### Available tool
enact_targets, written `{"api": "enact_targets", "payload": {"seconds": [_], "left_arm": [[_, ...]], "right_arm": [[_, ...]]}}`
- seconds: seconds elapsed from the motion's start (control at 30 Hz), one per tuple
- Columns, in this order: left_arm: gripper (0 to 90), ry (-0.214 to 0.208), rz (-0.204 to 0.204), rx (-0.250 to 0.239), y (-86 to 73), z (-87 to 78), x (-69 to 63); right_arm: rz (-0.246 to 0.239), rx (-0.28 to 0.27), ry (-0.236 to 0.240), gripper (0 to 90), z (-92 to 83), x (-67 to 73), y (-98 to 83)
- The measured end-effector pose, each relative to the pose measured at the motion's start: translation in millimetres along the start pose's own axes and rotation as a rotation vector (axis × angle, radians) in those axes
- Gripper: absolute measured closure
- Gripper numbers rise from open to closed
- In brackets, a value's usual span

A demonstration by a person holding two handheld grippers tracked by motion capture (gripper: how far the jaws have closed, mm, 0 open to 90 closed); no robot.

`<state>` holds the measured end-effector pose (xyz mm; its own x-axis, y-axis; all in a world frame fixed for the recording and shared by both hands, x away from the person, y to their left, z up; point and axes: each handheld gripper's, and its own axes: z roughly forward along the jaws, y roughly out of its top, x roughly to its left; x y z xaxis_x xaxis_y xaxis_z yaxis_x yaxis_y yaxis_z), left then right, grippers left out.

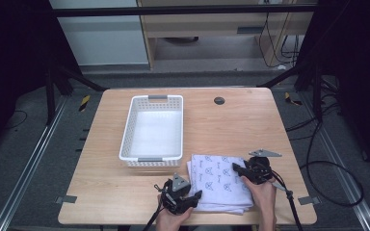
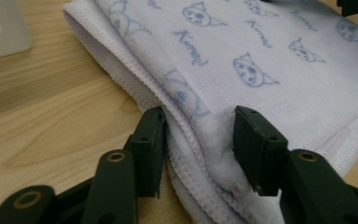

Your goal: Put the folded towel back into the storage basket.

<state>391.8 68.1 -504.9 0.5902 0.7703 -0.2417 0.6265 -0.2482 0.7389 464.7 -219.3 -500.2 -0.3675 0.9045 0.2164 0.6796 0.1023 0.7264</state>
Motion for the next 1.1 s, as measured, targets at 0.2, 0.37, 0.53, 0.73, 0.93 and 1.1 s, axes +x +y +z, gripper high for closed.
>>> {"api": "enact_targets", "payload": {"seconds": [0.2,0.37,0.53,0.73,0.93,1.1], "left_arm": [[68.1,-0.024,-0.034,0.007,0.9,-0.2,1.4],[74.5,-0.022,-0.039,-0.004,1.8,-1.9,0.4],[76.7,-0.016,-0.032,-0.027,1.7,-4.9,-1.6],[77.4,-0.024,-0.011,-0.050,8.3,-14.3,-5.5],[77.5,-0.019,0.017,-0.076,15.0,-24.3,-10.3],[77.5,-0.020,0.036,-0.089,20.1,-30.8,-11.3]], "right_arm": [[0.009,-0.008,-0.002,70.7,-1.8,2.0,0.3],[-0.001,-0.011,-0.015,73.5,-2.8,4.8,1.7],[-0.009,-0.018,-0.017,74.7,-5.3,6.2,3.6],[-0.021,-0.038,-0.012,75.0,-12.9,11.5,8.2],[-0.023,-0.062,-0.002,75.1,-21.3,14.5,11.9],[-0.025,-0.092,0.003,75.1,-30.6,17.8,16.4]]}}
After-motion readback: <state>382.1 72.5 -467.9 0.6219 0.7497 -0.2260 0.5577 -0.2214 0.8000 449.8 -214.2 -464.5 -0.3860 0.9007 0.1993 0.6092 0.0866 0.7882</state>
